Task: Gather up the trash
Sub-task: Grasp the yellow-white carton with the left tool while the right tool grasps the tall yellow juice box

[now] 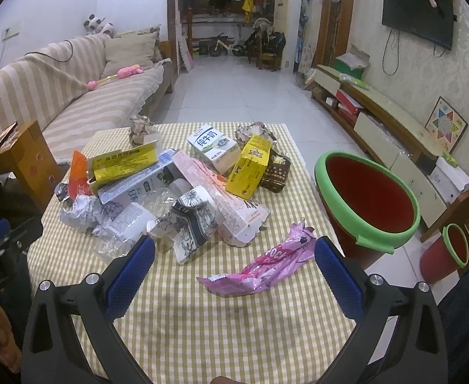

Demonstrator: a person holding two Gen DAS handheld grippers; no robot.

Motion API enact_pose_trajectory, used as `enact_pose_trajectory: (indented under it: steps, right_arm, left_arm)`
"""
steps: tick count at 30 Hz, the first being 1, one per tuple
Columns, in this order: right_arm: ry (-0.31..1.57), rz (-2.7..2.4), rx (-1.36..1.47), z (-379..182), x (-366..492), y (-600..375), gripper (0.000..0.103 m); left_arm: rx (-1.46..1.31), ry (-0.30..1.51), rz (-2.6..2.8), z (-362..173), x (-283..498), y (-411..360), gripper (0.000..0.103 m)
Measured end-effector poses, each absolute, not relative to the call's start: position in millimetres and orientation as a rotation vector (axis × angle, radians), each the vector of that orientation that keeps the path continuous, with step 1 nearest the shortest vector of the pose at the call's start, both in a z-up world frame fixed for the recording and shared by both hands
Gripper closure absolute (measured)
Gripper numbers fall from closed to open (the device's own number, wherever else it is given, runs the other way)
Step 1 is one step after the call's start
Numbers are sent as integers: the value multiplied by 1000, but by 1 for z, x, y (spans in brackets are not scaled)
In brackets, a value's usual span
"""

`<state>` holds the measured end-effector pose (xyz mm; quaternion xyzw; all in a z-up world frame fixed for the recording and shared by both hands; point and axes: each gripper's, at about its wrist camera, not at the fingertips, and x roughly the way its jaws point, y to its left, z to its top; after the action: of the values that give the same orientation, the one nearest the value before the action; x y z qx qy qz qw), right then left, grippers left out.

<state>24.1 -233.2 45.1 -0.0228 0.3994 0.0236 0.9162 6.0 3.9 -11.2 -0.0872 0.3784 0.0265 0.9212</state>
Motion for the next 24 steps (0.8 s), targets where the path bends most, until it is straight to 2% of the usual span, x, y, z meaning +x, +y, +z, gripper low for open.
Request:
enact_pose_trajectory:
  steps: [16,24]
  right_arm:
    - [915,76,64,52,93,-264,7]
    - [978,69,94,48,141,-272,7]
  left_arm:
    - [-199,877,-37,-16,58,12,5]
    - [-16,851,-132,0,103,-20,6]
